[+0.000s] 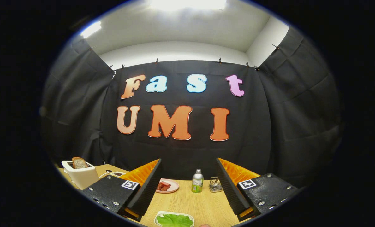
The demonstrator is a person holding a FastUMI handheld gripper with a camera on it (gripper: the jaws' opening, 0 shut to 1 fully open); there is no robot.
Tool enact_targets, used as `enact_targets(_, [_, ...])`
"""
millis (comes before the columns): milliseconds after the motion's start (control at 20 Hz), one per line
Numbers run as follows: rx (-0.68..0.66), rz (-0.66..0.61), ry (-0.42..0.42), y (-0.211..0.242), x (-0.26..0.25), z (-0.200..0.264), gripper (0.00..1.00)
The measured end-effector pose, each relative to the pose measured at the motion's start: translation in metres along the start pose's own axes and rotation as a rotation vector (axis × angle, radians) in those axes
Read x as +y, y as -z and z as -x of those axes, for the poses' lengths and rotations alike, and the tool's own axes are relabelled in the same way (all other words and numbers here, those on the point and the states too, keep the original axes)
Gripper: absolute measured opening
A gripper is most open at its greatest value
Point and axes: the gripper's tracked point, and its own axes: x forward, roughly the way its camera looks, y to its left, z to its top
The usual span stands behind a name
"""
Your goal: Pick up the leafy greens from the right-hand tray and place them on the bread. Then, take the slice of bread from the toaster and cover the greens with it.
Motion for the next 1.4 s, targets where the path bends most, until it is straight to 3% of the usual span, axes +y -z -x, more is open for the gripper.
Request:
enact_targets(350, [0.031,-0.001,-0.007,0.009,0.001,-0.004,0.99])
enact_targets(700, [0.172,-0.035,-0.062,0.066,0.018,-0.013,0.99])
enact_targets(1100, [0.483,0.025,-0.128,0.158,0.026,-0.018,0.99])
enact_targets(1400, [0.833,0.027,-0.203,0.238,0.04,0.001,0.99])
